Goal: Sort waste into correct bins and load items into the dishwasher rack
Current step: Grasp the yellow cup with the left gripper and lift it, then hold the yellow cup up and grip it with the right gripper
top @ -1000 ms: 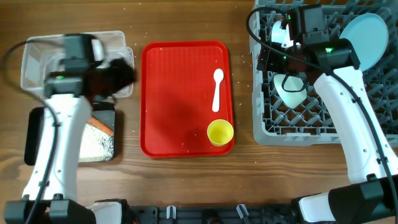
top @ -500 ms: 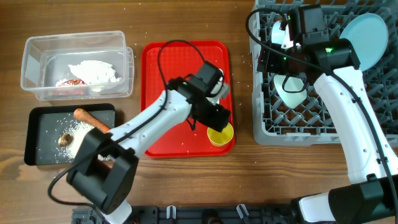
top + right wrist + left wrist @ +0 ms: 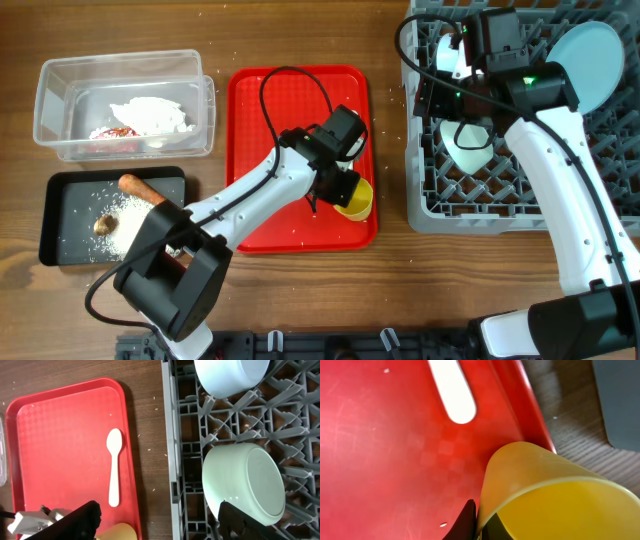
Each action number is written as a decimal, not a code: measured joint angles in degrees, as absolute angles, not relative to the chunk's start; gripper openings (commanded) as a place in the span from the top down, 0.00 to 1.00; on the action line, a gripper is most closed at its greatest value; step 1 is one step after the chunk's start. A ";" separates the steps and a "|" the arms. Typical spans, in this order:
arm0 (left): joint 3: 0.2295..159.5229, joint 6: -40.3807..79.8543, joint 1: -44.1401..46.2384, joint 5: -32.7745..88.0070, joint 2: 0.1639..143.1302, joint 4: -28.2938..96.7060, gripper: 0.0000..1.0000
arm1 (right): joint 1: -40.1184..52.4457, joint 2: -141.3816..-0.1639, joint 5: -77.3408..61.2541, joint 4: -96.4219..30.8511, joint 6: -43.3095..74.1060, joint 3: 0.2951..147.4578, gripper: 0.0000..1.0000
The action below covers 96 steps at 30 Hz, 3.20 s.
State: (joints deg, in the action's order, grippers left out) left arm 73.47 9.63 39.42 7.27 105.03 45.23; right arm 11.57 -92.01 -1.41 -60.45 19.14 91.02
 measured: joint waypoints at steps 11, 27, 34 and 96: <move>82.74 14.61 15.07 33.01 103.04 50.89 0.96 | 11.57 -92.01 -12.73 -54.52 17.76 91.00 0.20; 82.85 15.38 -4.34 83.94 102.74 40.23 0.96 | 16.91 -92.20 -52.80 -21.41 16.67 85.41 0.20; 82.85 15.40 -2.20 86.46 102.74 39.40 0.96 | 21.96 -93.54 -53.95 -17.26 16.80 85.19 0.20; 82.85 24.77 4.89 88.66 98.32 27.38 0.75 | 16.86 -96.44 -75.20 -4.82 15.07 85.10 0.40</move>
